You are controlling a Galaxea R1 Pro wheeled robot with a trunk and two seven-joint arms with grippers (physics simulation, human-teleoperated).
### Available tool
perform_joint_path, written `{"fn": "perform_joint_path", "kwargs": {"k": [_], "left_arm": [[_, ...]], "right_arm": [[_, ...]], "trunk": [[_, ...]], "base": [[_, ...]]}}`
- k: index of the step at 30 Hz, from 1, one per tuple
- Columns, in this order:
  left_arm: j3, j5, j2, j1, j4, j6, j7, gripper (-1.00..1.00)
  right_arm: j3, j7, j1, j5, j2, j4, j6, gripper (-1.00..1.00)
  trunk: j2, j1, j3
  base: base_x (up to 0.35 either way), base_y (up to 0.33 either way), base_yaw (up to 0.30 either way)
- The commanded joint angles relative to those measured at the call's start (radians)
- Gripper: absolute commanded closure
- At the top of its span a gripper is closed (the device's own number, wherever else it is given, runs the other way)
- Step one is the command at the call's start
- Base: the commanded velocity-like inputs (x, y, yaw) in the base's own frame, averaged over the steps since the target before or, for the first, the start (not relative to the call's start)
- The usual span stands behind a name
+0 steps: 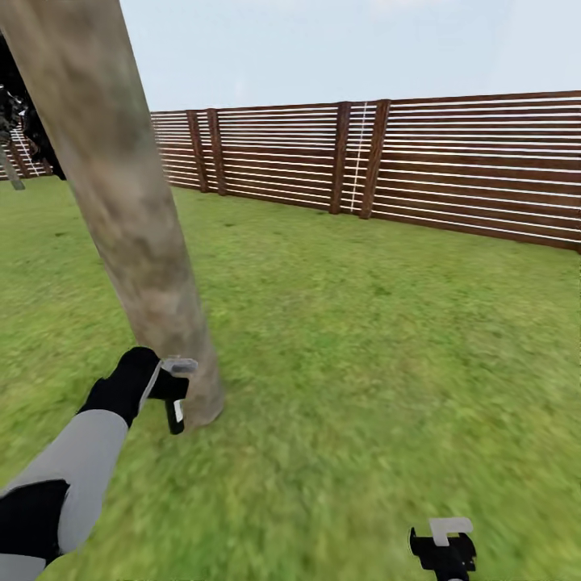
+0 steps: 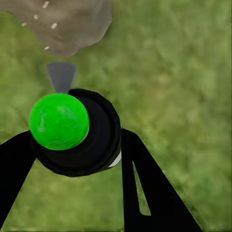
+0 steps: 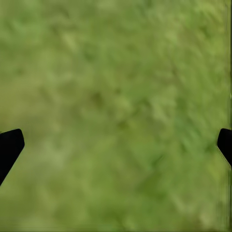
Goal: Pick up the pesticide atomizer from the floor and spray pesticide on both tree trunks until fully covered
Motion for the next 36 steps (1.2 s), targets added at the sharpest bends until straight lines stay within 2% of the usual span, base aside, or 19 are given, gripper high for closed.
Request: {"fn": "perform_joint_path", "kwargs": {"k": [1,5,8,10,12,13,14,17,22,25,26,27,28,30,31,33,36], "left_arm": [[0.002,0.008,0.007,0.023,0.004,-0.003,0.002,1.0],[0.01,0.008,0.027,0.158,-0.001,-0.015,0.005,1.0],[0.016,0.009,0.035,0.199,-0.007,-0.038,0.007,1.0],[0.024,0.01,0.035,0.198,-0.02,-0.043,0.009,1.0],[0.05,0.01,0.036,0.192,-0.05,-0.044,0.019,1.0],[0.082,0.009,0.045,0.186,-0.067,-0.042,0.047,1.0],[0.093,0.01,0.067,0.182,-0.071,-0.041,0.063,1.0],[0.099,0.013,0.106,0.177,-0.083,-0.033,0.069,1.0],[0.097,0.016,0.131,0.174,-0.108,-0.026,0.057,1.0],[0.088,0.014,0.196,0.12,-0.169,-0.007,-0.008,1.0],[0.086,0.013,0.208,0.109,-0.172,-0.006,-0.029,1.0],[0.067,0.01,0.224,0.091,-0.174,-0.004,-0.057,1.0],[0.02,0.006,0.233,0.069,-0.176,-0.003,-0.076,1.0],[-0.058,0.006,0.238,0.033,-0.173,0.004,-0.092,1.0],[-0.078,0.006,0.239,0.023,-0.169,0.006,-0.104,1.0],[-0.097,0.006,0.242,0.023,-0.16,0.005,-0.136,1.0],[-0.099,0.005,0.244,0.029,-0.157,0.004,-0.143,1.0]], "right_arm": [[0.0,0.0,0.0,0.0,0.0,0.0,0.0,-1.0],[0.001,0.0,0.0,0.0,0.0,0.001,0.0,-1.0],[0.001,0.0,0.0,0.0,0.0,0.001,0.0,-1.0],[0.001,0.0,0.0,0.0,0.0,0.001,0.001,-1.0],[0.001,0.0,0.0,0.0,0.0,0.001,0.001,-1.0],[0.001,0.0,0.0,0.0,0.0,0.001,0.0,-1.0],[0.001,0.0,0.0,0.0,0.0,0.001,0.0,-1.0],[0.001,0.0,0.0,0.0,0.0,0.001,0.0,-1.0],[0.001,0.0,0.0,0.0,0.0,0.001,0.0,-1.0],[0.0,0.0,0.0,0.0,0.0,0.001,0.0,-1.0],[0.0,0.0,0.0,0.0,0.0,0.001,0.0,-1.0],[0.001,0.0,0.0,0.0,0.0,0.001,0.0,-1.0],[0.0,0.0,0.0,0.0,0.0,0.001,0.0,-1.0],[0.001,0.0,0.0,0.0,0.0,0.001,0.0,-1.0],[0.0,0.0,0.0,0.0,-0.001,0.0,0.0,-1.0],[0.0,0.0,0.0,0.0,-0.001,0.0,0.0,-1.0],[0.0,0.0,0.0,0.0,-0.002,0.001,0.0,-1.0]], "trunk": [[0.0,0.0,0.0],[0.0,0.0,0.0],[0.0,0.0,0.0],[0.0,0.0,0.0],[0.0,0.0,0.0],[0.0,0.0,0.0],[0.0,0.0,0.0],[0.0,0.0,0.0],[0.0,0.0,0.0],[0.0,0.0,0.0],[0.0,0.0,0.0],[0.0,0.0,0.0],[0.0,0.0,0.0],[0.0,0.0,0.0],[0.0,0.0,0.0],[0.0,0.0,0.0],[0.0,0.0,0.0]], "base": [[-0.065,-0.283,0.0],[-0.088,-0.285,0.0],[-0.034,-0.285,0.0],[0.116,-0.278,0.0],[0.228,-0.236,0.0],[0.278,-0.192,0.0],[0.287,-0.175,0.0],[0.256,-0.132,0.002],[0.033,-0.015,0.162],[0.002,-0.001,0.029],[0.0,0.0,0.007],[0.0,0.0,0.004],[0.0,0.0,0.002],[0.0,0.0,0.0],[0.0,0.0,0.0],[0.0,0.0,0.0],[0.0,0.0,0.0]]}}
